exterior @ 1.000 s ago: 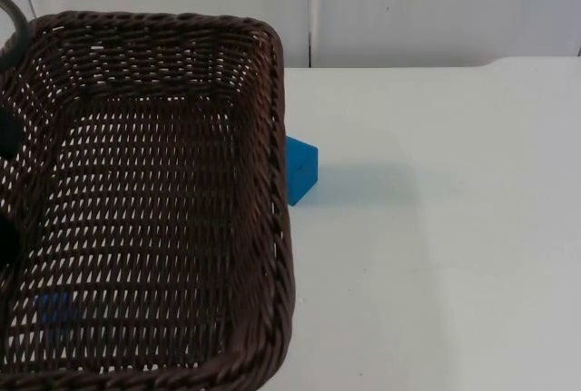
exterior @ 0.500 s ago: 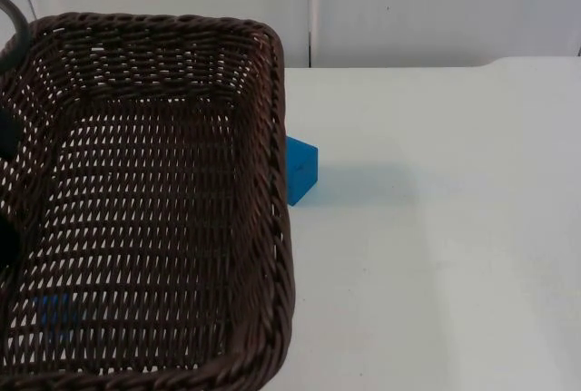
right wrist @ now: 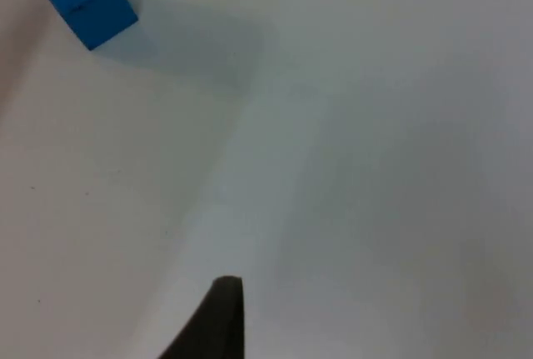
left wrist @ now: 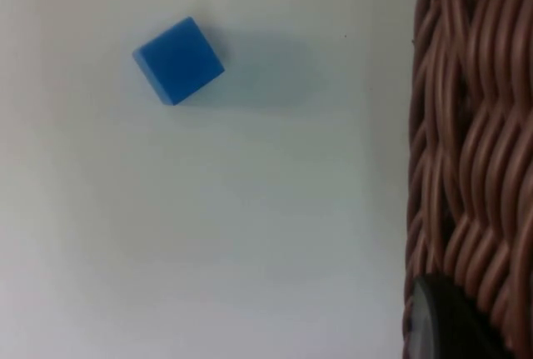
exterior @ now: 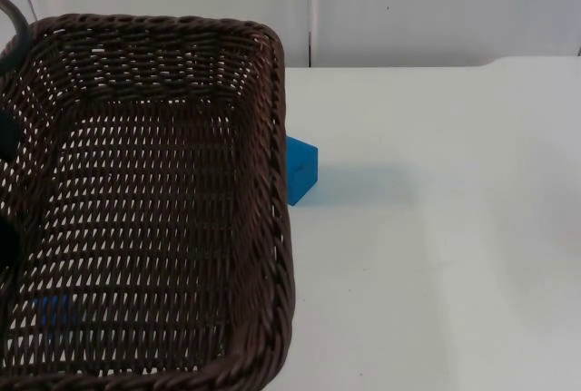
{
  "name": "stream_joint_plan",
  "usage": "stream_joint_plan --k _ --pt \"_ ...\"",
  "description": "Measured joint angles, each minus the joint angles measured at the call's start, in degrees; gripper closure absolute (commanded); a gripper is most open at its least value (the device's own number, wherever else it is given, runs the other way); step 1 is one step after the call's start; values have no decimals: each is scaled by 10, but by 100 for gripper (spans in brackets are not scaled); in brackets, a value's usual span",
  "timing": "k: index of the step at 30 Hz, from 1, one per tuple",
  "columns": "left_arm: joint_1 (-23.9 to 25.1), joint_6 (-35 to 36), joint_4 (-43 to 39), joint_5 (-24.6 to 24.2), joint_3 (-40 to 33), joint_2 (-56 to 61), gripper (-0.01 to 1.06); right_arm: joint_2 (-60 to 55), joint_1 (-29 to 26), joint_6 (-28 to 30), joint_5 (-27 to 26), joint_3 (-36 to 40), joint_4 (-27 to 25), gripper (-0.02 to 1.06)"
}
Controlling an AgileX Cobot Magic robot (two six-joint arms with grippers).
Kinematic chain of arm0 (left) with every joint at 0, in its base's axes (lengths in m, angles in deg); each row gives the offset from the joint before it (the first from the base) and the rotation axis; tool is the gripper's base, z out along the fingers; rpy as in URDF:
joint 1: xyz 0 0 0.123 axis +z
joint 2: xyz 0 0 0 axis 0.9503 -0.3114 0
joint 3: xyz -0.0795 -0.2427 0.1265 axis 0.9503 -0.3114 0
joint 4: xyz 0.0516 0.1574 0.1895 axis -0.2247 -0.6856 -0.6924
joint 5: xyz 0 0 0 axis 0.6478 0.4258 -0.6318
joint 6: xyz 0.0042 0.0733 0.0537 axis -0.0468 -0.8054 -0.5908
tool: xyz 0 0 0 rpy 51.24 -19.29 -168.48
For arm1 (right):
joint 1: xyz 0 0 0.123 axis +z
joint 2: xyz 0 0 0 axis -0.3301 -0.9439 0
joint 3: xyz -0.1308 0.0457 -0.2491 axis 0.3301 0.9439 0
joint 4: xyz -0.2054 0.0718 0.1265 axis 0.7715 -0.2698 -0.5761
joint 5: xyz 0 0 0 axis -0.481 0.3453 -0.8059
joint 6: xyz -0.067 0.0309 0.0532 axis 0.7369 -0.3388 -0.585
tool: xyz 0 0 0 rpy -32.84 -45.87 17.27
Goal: Pick up the basket with the left hand and place the largest block into the basket with the right hand.
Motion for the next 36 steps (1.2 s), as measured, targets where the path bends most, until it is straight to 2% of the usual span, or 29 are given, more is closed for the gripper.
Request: stream_joint_plan --k 3,4,9,10,14,17,22,23,26,33,36 --pt "0 0 0 0 0 0 105 -54 0 109 -5 -21 -81 -1" --pt "0 0 0 0 0 0 105 -54 0 109 -5 -21 -81 -1" --pt "0 0 0 -3 0 0 105 -137 0 269 -10 -58 -175 -1" --pt "0 0 0 -3 0 0 105 -137 0 269 -10 -58 -175 -1" --pt "0 0 0 -3 0 0 105 -200 27 329 -16 -85 -198 -1" --pt "0 0 0 -3 0 0 105 -230 55 345 -36 -93 -198 -1" --pt "0 0 0 -3 0 0 105 -301 138 351 -137 -100 -200 -1" --pt "0 0 0 -3 0 0 105 -301 138 351 -137 -100 -200 -1" --pt "0 0 0 -3 0 0 105 -341 178 355 -186 -111 -200 -1" --pt "0 0 0 -3 0 0 105 -419 220 360 -198 -174 -204 -1" --pt "0 0 0 -3 0 0 105 -487 227 363 -184 -232 -204 -1"
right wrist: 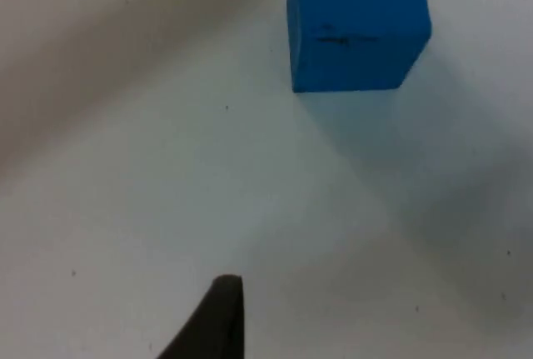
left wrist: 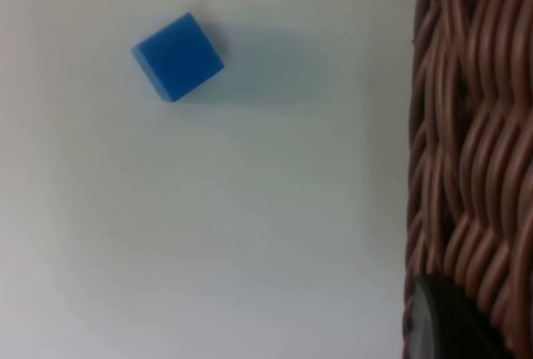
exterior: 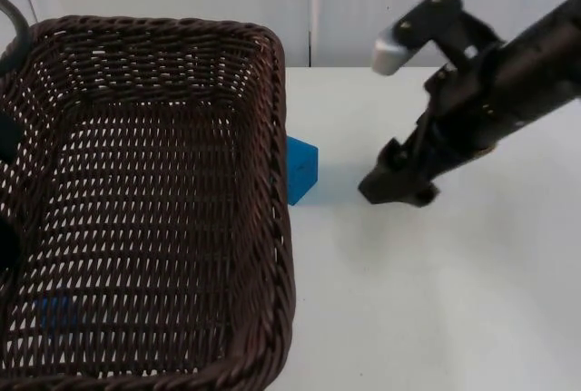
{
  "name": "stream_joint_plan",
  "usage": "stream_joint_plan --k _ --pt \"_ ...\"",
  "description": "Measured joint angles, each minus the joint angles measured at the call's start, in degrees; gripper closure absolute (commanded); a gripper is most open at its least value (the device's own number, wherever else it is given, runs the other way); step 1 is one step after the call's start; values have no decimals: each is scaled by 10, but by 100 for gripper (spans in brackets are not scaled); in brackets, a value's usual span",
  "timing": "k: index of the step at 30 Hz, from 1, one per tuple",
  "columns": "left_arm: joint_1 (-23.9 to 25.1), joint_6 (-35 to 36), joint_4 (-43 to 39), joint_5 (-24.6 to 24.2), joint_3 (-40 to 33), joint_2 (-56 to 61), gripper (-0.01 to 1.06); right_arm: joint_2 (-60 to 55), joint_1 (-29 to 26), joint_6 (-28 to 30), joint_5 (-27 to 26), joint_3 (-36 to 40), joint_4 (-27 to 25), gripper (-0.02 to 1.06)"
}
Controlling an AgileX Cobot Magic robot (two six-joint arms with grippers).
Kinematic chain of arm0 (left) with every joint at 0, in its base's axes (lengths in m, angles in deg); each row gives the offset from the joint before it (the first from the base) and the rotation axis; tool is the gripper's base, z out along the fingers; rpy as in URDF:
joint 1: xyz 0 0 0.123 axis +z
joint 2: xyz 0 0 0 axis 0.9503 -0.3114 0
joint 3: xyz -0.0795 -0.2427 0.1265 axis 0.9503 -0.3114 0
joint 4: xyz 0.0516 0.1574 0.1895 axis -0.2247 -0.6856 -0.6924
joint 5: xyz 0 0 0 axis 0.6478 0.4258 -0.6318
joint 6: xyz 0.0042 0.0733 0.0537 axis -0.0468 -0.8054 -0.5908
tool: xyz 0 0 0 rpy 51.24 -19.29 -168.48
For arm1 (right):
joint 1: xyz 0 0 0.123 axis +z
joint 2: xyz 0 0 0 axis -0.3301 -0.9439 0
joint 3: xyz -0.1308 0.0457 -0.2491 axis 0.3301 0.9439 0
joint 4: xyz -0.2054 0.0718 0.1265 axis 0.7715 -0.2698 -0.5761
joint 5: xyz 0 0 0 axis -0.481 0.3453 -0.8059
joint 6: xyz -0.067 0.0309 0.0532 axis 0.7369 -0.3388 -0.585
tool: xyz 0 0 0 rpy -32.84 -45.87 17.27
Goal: Pick up the basket with the left hand and place the largest block into the basket with the right hand.
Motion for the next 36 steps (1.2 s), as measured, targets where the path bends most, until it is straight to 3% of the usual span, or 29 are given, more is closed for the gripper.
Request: stream_joint_plan --k 5,8,11,14,28,30,33,34,36 --pt "0 0 3 0 0 0 105 -61 0 35 9 -60 -18 -1" --pt "0 0 3 0 0 0 105 -88 0 77 21 -89 -49 -1" --pt "0 0 3 0 0 0 105 -120 0 137 45 -130 -115 -1" --pt "0 0 3 0 0 0 105 -148 3 162 55 -166 -142 -1" --pt "0 0 3 0 0 0 105 -241 27 179 43 -263 -177 3" --pt "0 0 3 0 0 0 105 -243 27 180 40 -268 -183 9" --pt "0 0 3 0 0 0 105 -243 27 181 40 -271 -187 26" --pt "0 0 3 0 0 0 105 -243 27 181 40 -273 -190 26" --pt "0 0 3 0 0 0 105 -243 27 181 40 -273 -194 43"
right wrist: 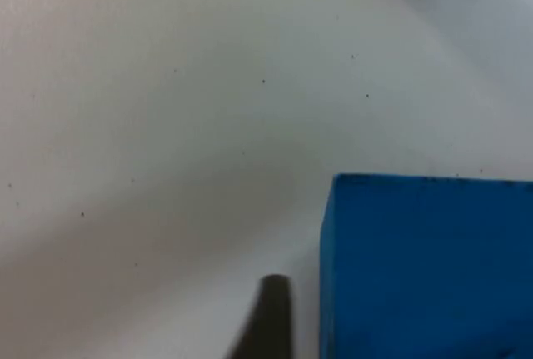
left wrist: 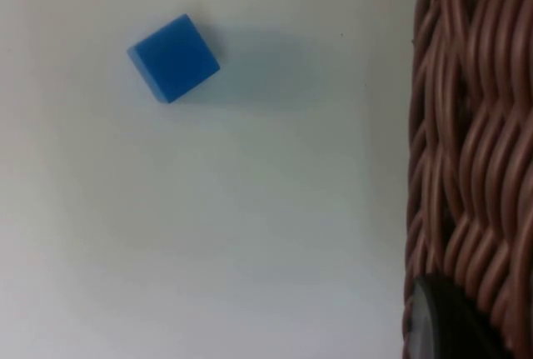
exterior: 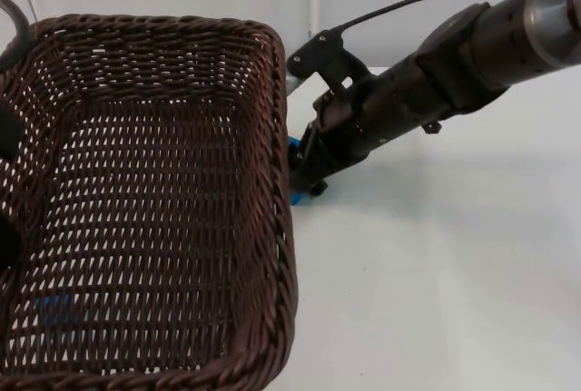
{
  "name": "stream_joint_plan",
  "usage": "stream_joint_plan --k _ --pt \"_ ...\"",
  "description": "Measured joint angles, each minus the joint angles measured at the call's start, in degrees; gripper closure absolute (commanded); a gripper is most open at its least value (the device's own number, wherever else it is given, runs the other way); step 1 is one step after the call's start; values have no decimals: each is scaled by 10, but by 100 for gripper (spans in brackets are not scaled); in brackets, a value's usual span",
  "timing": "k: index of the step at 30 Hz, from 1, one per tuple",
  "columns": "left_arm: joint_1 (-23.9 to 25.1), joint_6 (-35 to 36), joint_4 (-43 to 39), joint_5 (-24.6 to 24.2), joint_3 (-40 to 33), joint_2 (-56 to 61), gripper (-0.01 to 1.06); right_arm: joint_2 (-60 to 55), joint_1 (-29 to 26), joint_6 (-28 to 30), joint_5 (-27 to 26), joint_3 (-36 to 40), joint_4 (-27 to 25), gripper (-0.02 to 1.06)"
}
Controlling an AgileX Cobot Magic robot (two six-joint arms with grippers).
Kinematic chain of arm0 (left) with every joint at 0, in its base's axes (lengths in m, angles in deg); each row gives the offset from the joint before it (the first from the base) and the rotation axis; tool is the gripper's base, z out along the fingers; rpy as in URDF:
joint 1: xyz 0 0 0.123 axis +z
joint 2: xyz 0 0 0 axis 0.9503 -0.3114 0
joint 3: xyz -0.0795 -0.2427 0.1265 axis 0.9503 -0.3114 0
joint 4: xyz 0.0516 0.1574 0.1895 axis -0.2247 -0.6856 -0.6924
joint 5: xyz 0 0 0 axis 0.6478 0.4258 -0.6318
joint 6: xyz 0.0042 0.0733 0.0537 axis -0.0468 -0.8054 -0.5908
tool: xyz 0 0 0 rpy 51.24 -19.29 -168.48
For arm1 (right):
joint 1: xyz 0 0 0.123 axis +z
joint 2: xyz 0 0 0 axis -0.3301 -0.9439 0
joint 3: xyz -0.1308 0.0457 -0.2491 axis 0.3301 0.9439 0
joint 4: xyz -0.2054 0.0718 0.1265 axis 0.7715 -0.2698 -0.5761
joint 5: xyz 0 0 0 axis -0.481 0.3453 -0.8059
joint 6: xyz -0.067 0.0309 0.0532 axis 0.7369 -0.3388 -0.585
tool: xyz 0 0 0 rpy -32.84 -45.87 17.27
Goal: Pick up the basket with the left hand and place the largest block into the basket with the right hand.
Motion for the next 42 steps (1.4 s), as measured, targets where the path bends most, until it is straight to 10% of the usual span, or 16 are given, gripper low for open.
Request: stream_joint_plan --k 10,16,31,42 --pt "0 0 1 2 0 0 105 0 0 -48 -2 -1 -4 105" --pt "0 0 1 2 0 0 105 4 0 -61 4 -1 1 105" --pt "0 0 1 1 0 0 105 95 -52 -307 45 -1 212 105" --pt "0 0 1 1 0 0 105 184 -70 -320 125 -1 239 105"
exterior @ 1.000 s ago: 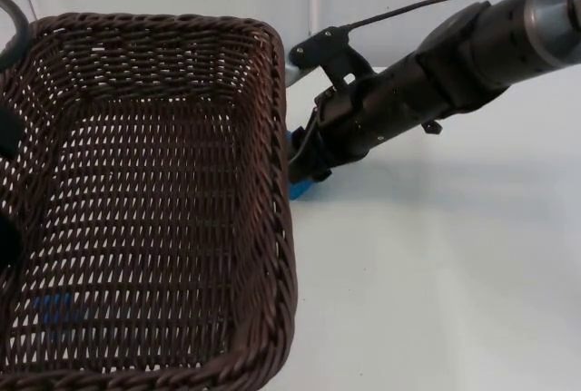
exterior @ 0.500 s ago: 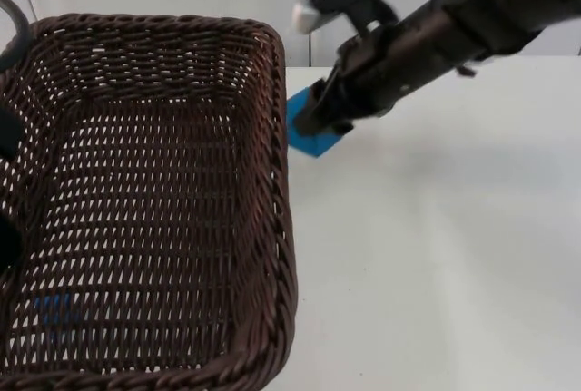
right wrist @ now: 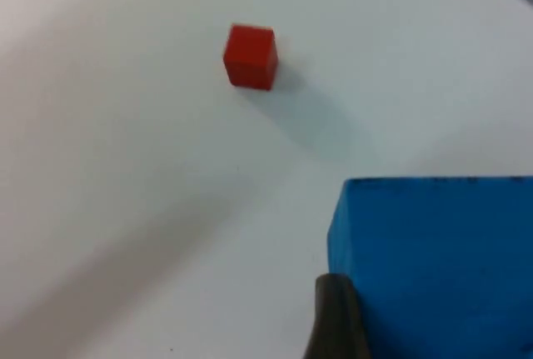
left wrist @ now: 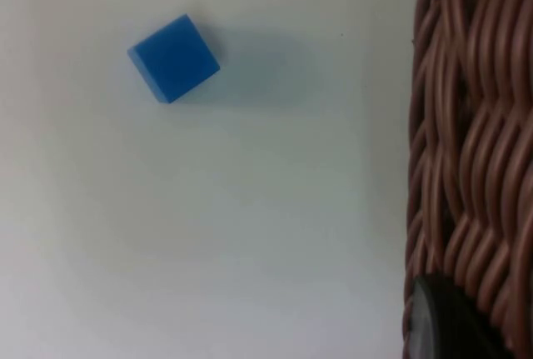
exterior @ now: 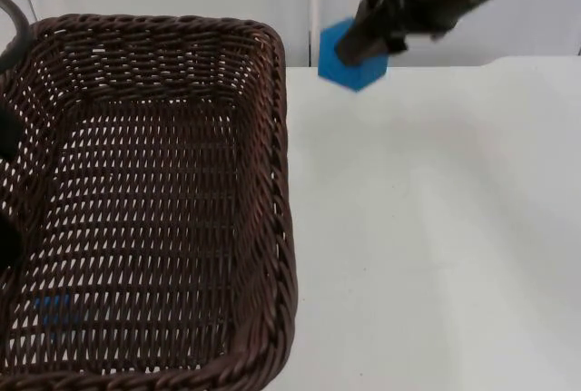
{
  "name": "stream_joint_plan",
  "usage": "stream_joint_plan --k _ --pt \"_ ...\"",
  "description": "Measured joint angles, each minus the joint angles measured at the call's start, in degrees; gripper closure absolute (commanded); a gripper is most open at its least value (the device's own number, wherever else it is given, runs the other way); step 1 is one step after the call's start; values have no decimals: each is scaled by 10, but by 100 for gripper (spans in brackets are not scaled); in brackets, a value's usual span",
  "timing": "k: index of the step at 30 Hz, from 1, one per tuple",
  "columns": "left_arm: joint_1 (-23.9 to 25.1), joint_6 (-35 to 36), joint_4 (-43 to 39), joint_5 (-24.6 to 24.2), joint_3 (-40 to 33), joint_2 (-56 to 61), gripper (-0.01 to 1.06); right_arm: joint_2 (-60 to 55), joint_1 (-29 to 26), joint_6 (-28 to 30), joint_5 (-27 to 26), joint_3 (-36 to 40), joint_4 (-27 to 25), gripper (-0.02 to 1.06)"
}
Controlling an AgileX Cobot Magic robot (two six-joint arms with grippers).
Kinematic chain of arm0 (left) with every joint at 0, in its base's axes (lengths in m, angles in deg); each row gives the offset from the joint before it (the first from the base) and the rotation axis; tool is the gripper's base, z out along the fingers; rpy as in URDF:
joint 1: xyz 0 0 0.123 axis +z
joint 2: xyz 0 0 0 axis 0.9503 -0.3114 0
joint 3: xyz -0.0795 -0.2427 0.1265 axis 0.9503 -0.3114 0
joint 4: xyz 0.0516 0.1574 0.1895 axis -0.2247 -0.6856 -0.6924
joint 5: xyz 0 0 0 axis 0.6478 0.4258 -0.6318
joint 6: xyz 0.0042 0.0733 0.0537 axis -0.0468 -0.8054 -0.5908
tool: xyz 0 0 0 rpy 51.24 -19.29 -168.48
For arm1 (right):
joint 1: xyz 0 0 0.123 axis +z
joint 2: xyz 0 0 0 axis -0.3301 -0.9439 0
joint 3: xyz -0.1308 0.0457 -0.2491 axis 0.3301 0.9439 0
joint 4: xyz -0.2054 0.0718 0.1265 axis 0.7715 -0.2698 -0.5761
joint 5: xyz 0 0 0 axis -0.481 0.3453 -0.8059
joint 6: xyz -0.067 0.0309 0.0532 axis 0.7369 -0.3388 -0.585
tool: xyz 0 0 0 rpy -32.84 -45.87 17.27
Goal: Pick up the basket with the left hand and place the largest block into the basket with the right hand.
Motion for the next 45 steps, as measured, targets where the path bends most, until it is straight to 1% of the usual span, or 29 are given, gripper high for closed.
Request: stream_joint_plan --k 8,12,13,14,17,18,23,24,29,31,36,39,40,45 --pt "0 0 0 0 0 0 105 75 0 -13 19 0 2 105" --pt "0 0 0 -1 0 0 105 124 0 -14 46 0 3 105" --pt "0 0 0 -1 0 0 105 137 0 -14 61 0 3 105" --pt "0 0 0 -1 0 0 105 137 0 -14 61 0 3 105" --pt "0 0 0 -1 0 0 105 156 0 -14 93 0 3 105" --pt "0 0 0 -1 0 0 105 156 0 -14 93 0 3 105" --pt "0 0 0 -1 0 0 105 169 0 -14 142 0 4 105" --pt "0 0 0 -1 0 0 105 169 0 -14 142 0 4 105" --pt "0 0 0 -1 0 0 105 169 1 -14 181 0 -1 105" --pt "0 0 0 -1 0 0 105 169 2 -14 189 0 -6 105" --pt "0 0 1 -1 0 0 105 169 28 -11 212 0 -17 105" --pt "0 0 5 -1 0 0 105 169 64 -6 219 0 -21 105" --pt "0 0 5 -1 0 0 105 169 64 -6 219 0 -21 105" --pt "0 0 8 -1 0 0 105 169 123 11 216 0 -22 105"
